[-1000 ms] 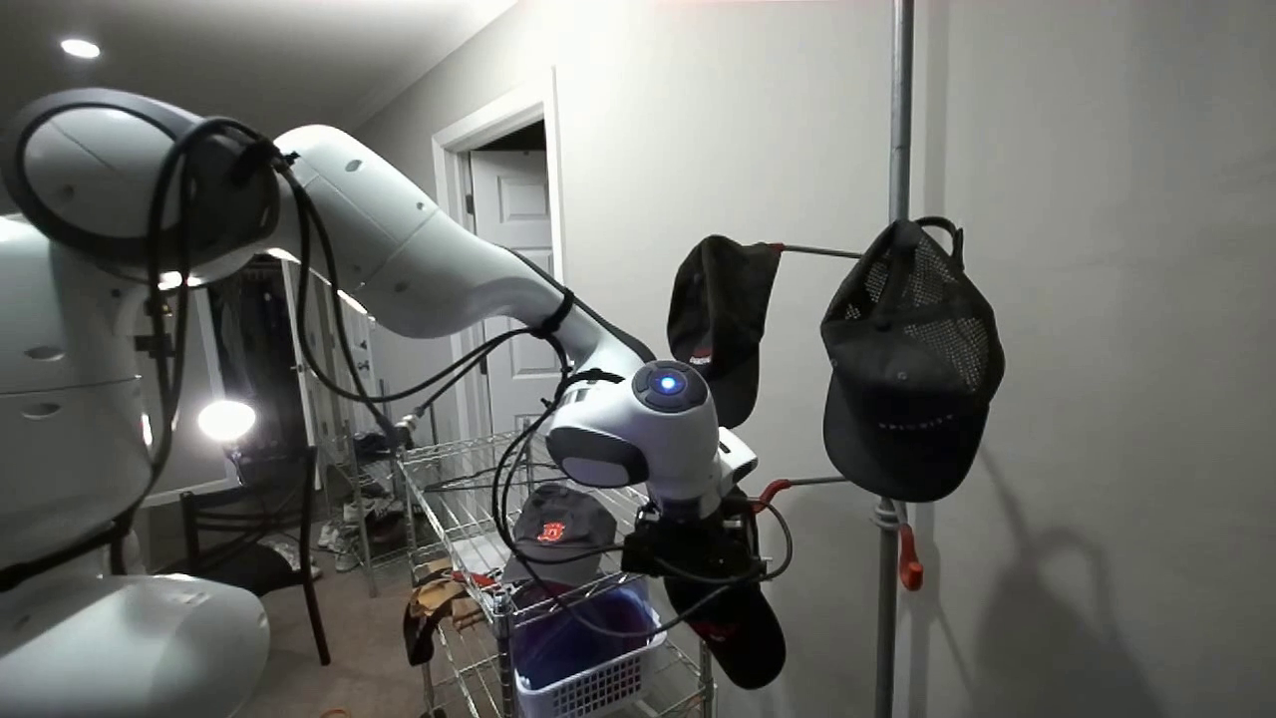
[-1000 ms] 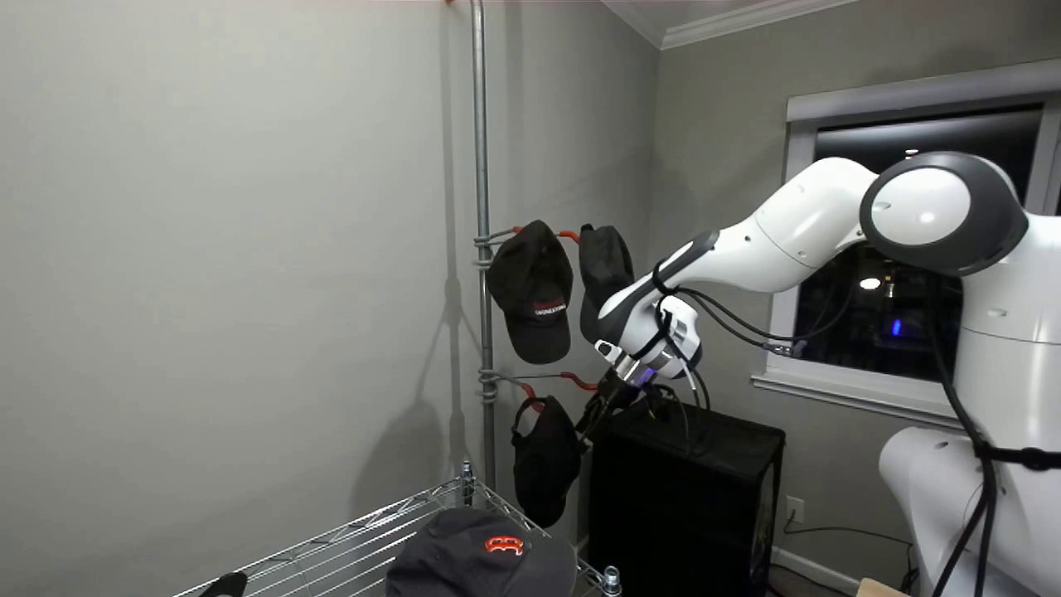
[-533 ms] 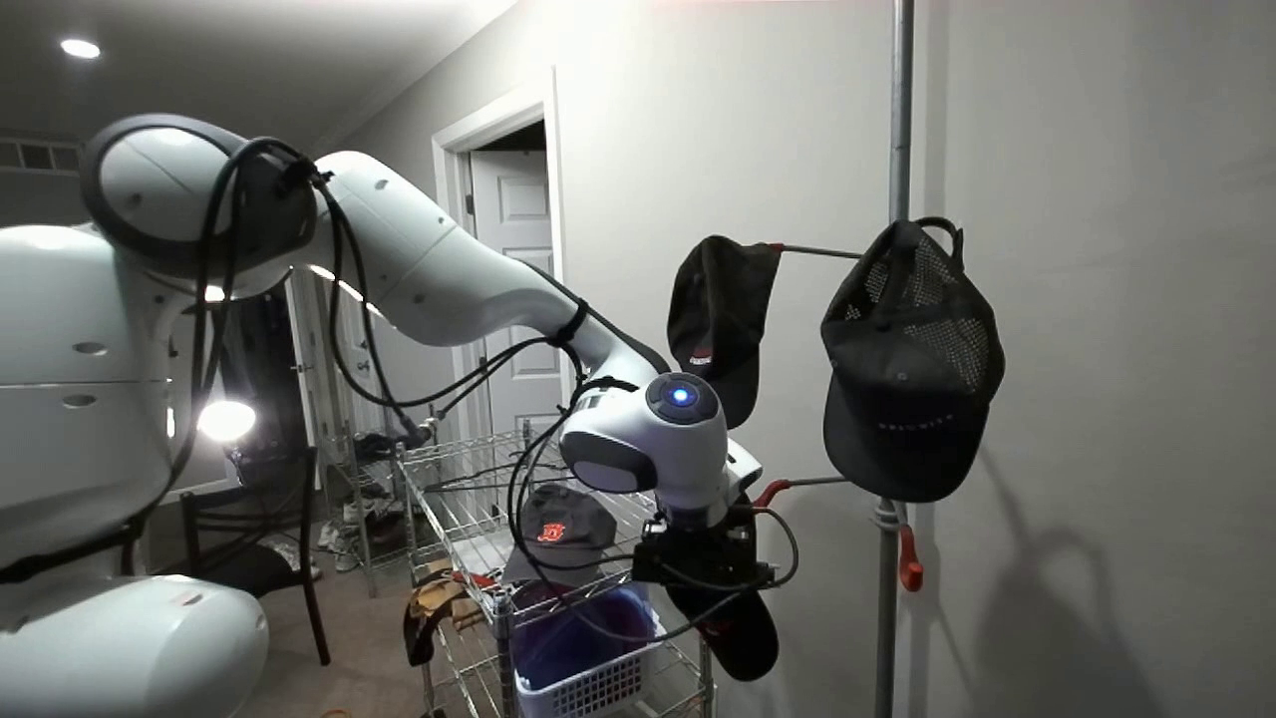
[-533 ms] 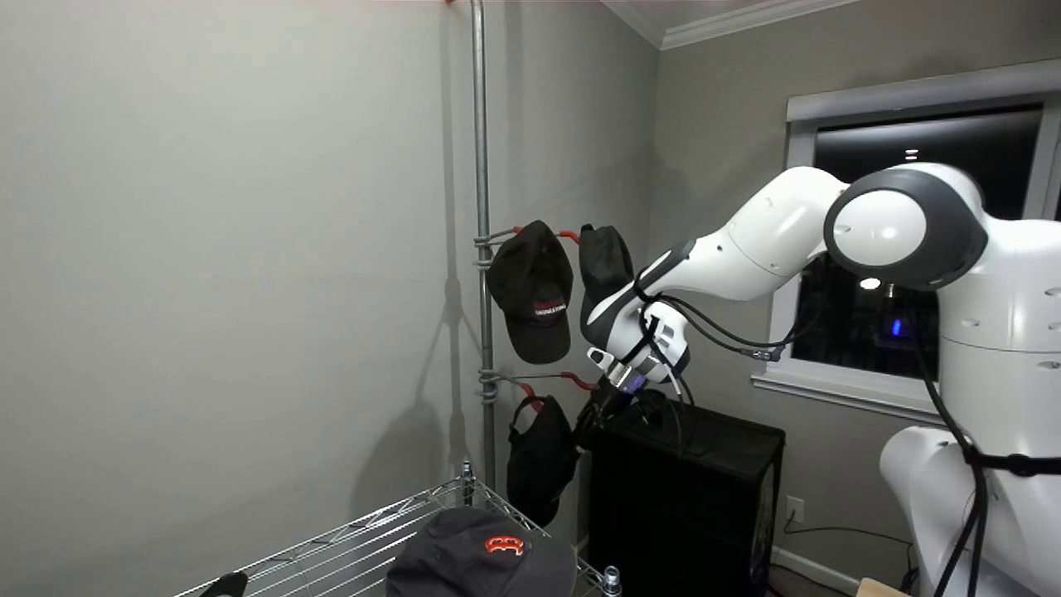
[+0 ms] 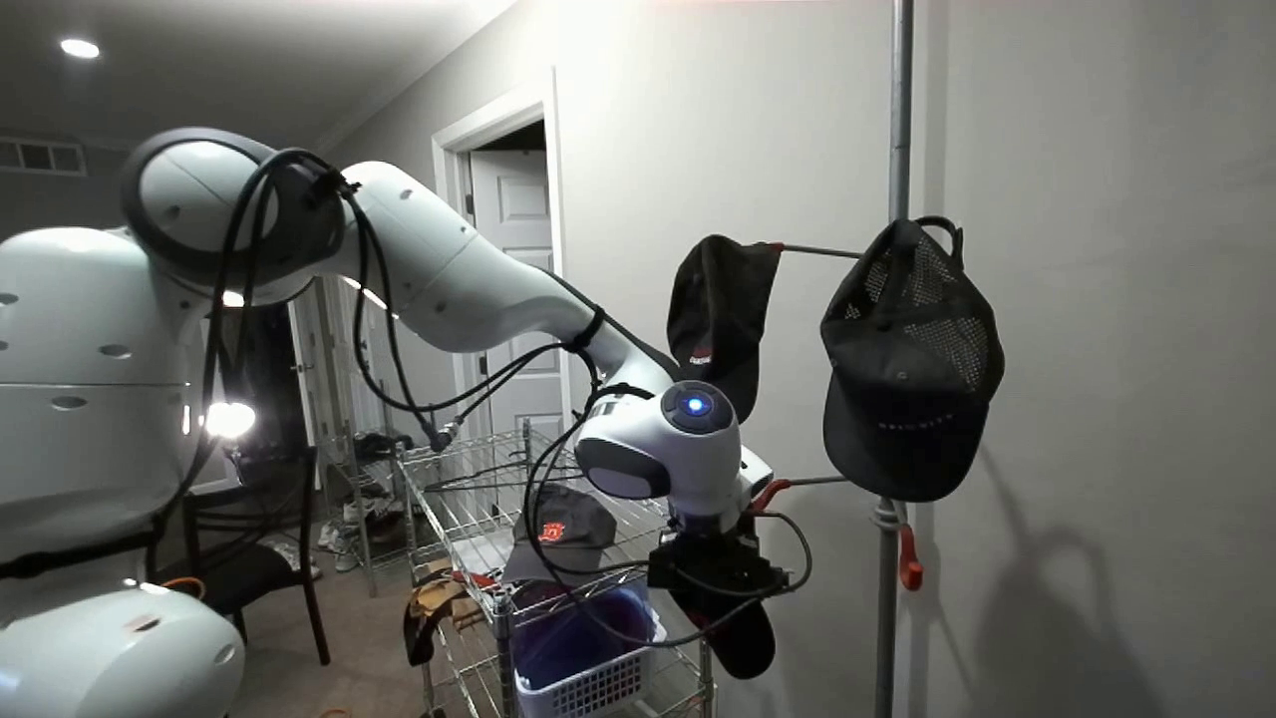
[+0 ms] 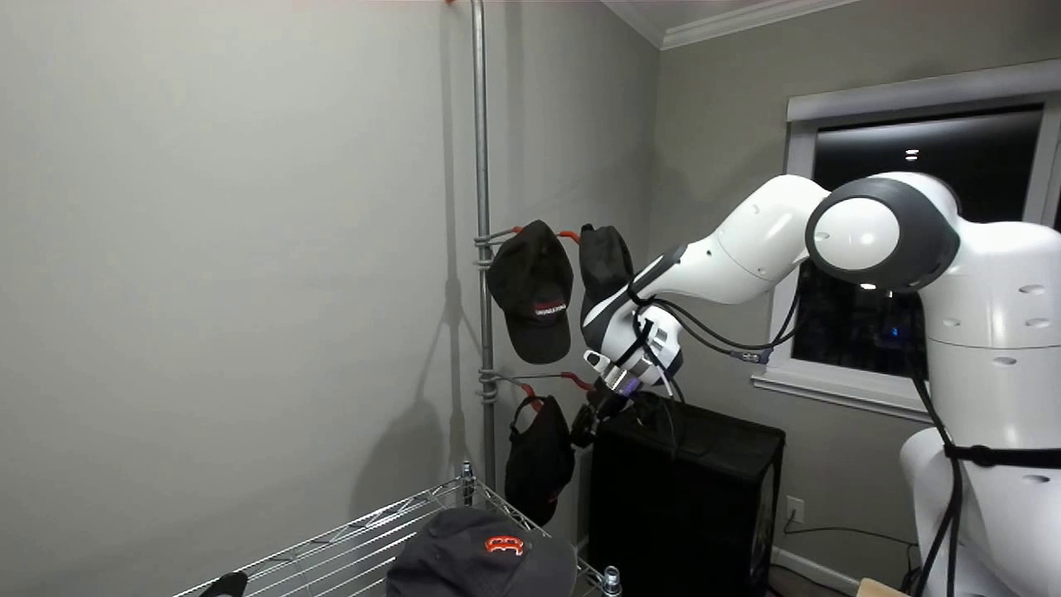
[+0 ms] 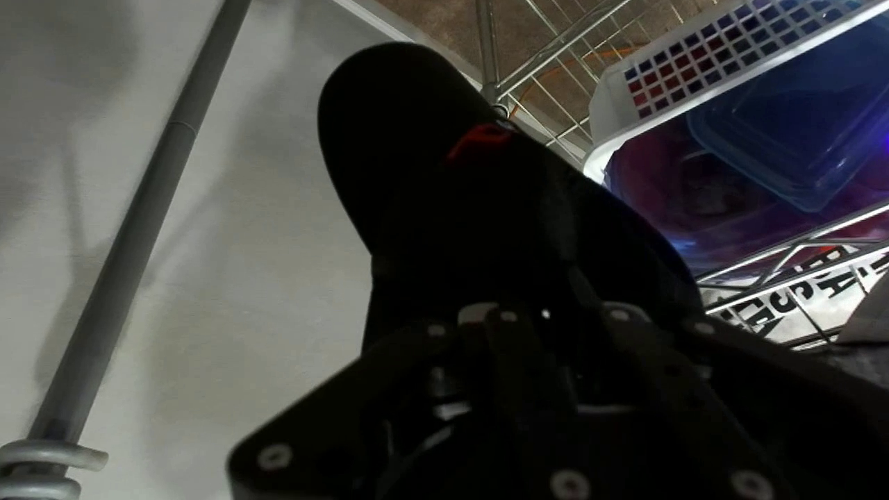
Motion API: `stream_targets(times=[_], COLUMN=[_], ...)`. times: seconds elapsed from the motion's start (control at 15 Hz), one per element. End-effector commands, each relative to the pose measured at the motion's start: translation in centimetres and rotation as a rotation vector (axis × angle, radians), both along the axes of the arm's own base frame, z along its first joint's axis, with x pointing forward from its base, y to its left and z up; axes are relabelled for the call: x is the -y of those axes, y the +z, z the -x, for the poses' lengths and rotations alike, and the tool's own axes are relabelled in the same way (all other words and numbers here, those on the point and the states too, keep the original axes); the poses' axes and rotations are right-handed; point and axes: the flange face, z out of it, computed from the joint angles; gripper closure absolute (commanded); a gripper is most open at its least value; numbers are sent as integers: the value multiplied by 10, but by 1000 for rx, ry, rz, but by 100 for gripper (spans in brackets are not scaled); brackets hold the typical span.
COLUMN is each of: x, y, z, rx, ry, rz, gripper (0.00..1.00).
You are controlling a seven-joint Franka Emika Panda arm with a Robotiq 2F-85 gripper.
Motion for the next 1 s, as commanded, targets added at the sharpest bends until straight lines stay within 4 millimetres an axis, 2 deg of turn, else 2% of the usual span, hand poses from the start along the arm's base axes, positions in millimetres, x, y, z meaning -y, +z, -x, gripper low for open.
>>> stream_targets(times=[0.0,0.13,0.2,0.47,0.93], x=[10,16,20,34,50], y=[1,1,2,11,60], z=[-6,-7,-7,3,48], rx=[29,30,29,32,109], ry=[14,3,2,5,53], rz=[-2,-11,-12,-11,-43], gripper=[98,100,96,97,97])
